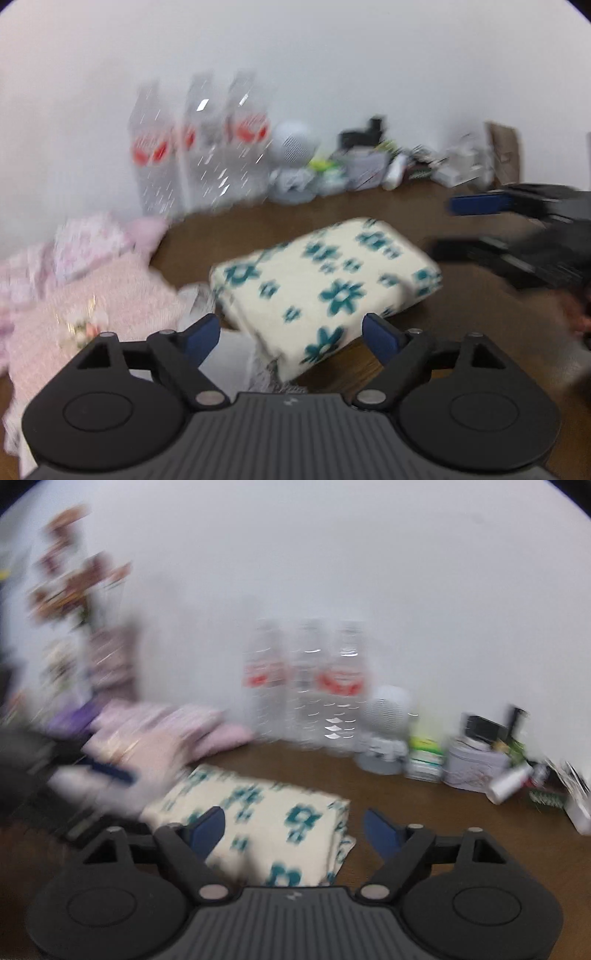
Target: Fold clothes
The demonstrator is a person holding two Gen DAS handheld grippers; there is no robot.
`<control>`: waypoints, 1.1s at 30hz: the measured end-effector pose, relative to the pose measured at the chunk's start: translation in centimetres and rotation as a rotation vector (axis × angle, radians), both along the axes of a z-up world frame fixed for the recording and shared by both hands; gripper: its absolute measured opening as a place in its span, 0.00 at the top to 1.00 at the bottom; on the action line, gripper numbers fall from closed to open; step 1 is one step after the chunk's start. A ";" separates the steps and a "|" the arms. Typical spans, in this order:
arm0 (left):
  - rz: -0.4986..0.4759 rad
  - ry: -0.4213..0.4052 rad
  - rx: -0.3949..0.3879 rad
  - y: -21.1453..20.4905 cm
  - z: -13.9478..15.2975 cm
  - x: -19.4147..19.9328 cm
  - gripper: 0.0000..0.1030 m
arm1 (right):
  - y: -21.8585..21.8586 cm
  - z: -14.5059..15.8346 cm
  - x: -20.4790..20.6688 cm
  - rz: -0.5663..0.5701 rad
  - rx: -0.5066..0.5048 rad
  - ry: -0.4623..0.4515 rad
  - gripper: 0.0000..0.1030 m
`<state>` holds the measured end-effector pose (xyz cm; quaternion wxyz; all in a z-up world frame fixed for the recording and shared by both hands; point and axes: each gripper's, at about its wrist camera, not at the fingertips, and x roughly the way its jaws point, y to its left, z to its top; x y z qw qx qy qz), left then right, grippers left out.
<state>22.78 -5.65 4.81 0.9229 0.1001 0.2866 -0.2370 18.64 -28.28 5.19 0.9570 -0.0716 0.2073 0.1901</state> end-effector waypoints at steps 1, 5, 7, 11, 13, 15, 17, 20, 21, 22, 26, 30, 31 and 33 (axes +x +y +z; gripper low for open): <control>0.020 0.021 0.014 -0.3 -0.6 0.4 0.32 | -0.1 -0.2 0.3 -0.010 -0.009 0.028 0.25; 0.043 0.065 0.011 -0.4 -1.9 1.4 0.49 | -0.1 -2.0 1.7 -0.011 -0.019 0.116 0.60; 0.065 0.074 -0.012 -0.1 -2.0 1.7 0.57 | 0.1 -3.1 2.1 -0.006 -0.033 0.148 0.76; 0.078 0.076 -0.034 0.2 -2.3 1.9 0.57 | -0.1 -4.2 2.6 -0.033 0.018 0.145 0.82; 0.084 0.072 -0.039 0.2 -2.5 1.8 0.57 | 0.0 -4.3 2.5 -0.047 0.016 0.140 0.83; 0.094 0.077 -0.047 0.3 -2.5 1.9 0.57 | 0.1 -4.4 2.5 -0.057 0.009 0.144 0.83; 0.101 0.080 -0.046 0.3 -2.6 2.0 0.52 | 0.2 -4.3 2.4 -0.064 -0.007 0.149 0.83; 0.105 0.093 -0.006 0.6 -1.4 1.2 0.40 | 0.3 -2.8 2.1 -0.091 -0.053 0.166 0.69; 0.106 0.095 0.009 0.7 -0.9 0.8 0.37 | 0.2 -2.0 1.8 -0.100 -0.059 0.167 0.59; 0.126 0.080 -0.005 1.1 0.0 -0.1 0.26 | 0.0 -1.1 1.3 -0.123 -0.050 0.166 0.50; 0.145 0.041 -0.065 2.8 4.2 -5.5 0.19 | -0.3 2.4 -2.3 -0.239 0.088 0.160 0.32; 0.246 -0.014 -0.138 5.5 7.3 -11.9 0.00 | 2.9 3.2 -8.2 -0.239 0.098 0.163 0.16; 0.275 -0.022 -0.156 6.2 7.5 -13.6 0.00 | 3.9 3.3 -9.7 -0.234 0.086 0.162 0.15; 0.344 -0.004 -0.131 7.1 6.5 -16.8 0.00 | 5.3 2.8 -12.7 -0.234 0.094 0.164 0.12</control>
